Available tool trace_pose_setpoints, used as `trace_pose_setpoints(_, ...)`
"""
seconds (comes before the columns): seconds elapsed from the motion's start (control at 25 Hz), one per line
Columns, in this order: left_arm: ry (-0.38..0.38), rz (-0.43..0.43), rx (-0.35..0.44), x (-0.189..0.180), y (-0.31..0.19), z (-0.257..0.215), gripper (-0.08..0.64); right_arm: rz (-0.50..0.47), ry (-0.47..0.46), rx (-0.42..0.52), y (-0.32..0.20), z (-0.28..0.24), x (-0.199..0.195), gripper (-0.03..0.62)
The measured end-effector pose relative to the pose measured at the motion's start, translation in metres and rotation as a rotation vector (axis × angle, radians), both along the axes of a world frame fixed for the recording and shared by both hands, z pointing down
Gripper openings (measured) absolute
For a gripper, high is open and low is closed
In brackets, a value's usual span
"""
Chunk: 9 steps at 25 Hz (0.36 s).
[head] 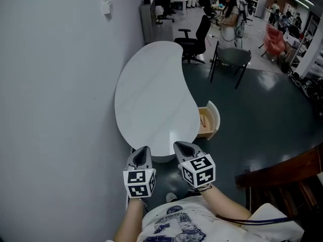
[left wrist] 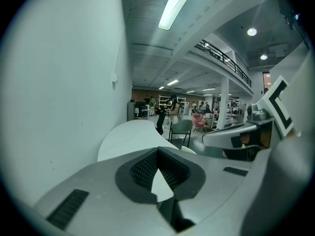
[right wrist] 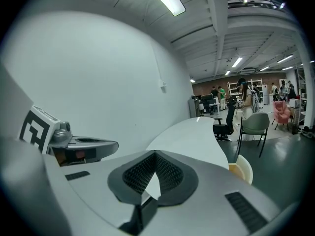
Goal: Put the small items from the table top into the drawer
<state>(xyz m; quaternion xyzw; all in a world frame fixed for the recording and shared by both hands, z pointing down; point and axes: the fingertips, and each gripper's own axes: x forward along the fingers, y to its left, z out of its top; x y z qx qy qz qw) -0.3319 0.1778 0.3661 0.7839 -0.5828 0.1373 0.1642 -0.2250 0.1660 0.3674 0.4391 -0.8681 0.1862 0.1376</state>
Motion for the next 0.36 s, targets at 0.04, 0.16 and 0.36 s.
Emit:
trace_pose_setpoints(0.04, 0.0, 0.001, -0.001, 0.0016, -0.0004, 0.0011, 0.025, 0.001, -0.001, -0.001, -0.0004, 0.0009, 0.0015, 0.02)
trace_pose_setpoints(0.16, -0.001, 0.006, -0.006, 0.0053, -0.0005, 0.0034, 0.025, 0.004, -0.001, -0.004, -0.0009, 0.0025, 0.0046, 0.02)
trace_pose_setpoints(0.36, -0.001, 0.006, -0.006, 0.007, -0.0018, 0.0038, 0.025, 0.001, -0.003, -0.008, -0.0017, 0.0044, 0.006, 0.02)
